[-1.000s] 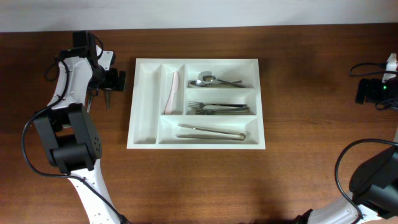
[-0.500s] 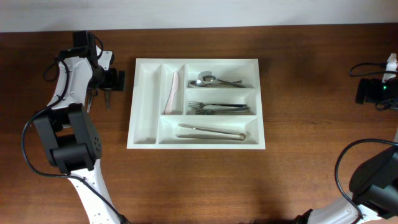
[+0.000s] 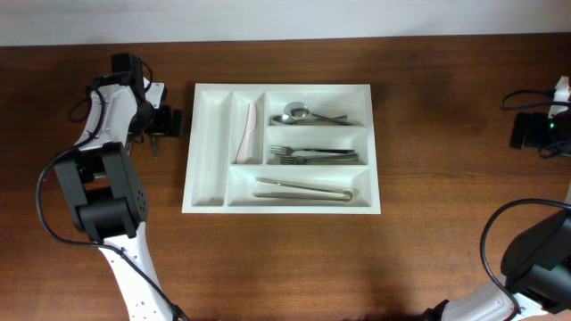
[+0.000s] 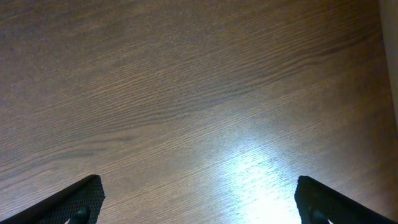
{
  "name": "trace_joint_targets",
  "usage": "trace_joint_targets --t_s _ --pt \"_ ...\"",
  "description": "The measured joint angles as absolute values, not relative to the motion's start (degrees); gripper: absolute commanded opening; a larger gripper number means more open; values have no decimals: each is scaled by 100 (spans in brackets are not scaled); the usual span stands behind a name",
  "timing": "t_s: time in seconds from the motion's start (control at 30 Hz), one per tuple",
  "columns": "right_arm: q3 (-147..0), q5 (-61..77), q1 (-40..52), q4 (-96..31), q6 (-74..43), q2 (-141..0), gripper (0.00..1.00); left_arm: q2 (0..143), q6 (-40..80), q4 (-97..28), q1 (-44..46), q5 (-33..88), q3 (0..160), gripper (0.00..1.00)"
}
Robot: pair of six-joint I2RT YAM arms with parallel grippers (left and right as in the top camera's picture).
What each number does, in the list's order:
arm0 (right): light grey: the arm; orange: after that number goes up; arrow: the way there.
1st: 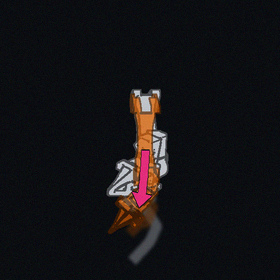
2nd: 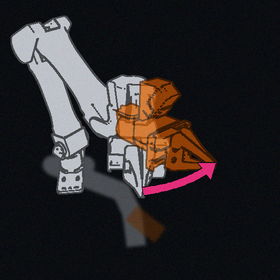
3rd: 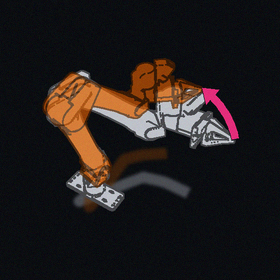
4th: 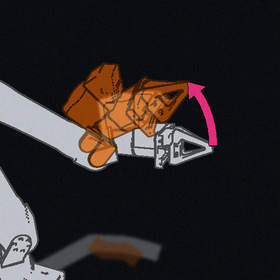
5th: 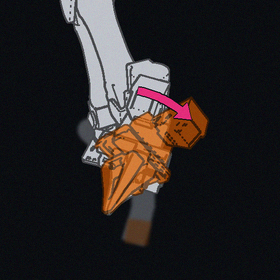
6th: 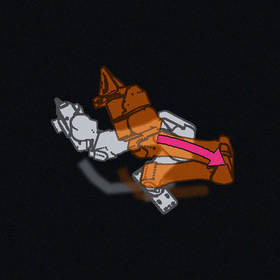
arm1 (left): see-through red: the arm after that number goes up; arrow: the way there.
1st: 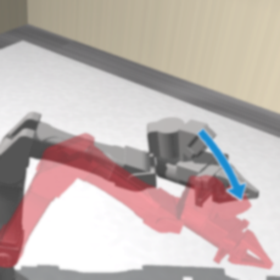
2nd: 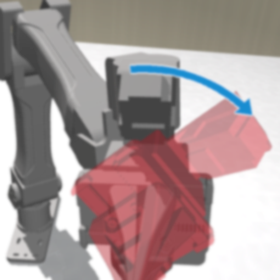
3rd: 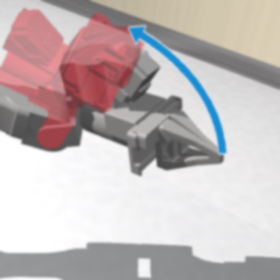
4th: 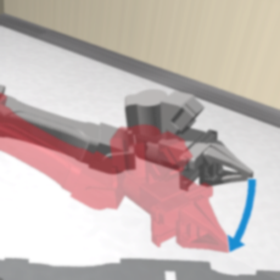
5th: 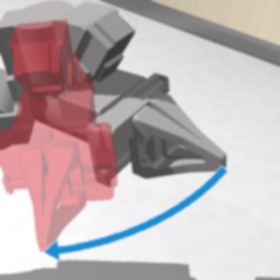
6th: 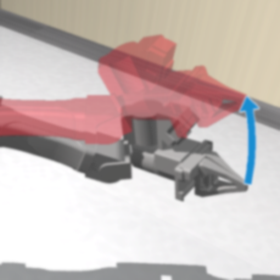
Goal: Pack container
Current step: 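Align the left gripper over the right silver spoon and lower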
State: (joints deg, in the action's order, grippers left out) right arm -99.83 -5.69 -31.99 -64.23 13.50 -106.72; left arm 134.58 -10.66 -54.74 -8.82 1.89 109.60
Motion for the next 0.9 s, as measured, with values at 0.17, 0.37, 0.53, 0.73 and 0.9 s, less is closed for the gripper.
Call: trace_joint_targets --t_s 0.17,0.37,0.53,0.73,0.9 --pt "-9983 -569 -3199 -6423 1350 -10672 99 13458 -1066 -5428 -908 189 10960 99" --pt "-9983 -569 -3199 -6423 1354 -10672 99 13458 -1046 -5365 -934 187 10960 96" --pt "-9983 -569 -3199 -6423 1352 -10672 99 13458 -1046 -5343 -934 187 10960 96" --pt "-9983 -569 -3199 -6423 1350 -10672 99 13458 -1046 -5345 -934 187 10960 96" --pt "-9983 -569 -3199 -6423 1352 -10672 99 13458 -1046 -5345 -934 187 10960 96"
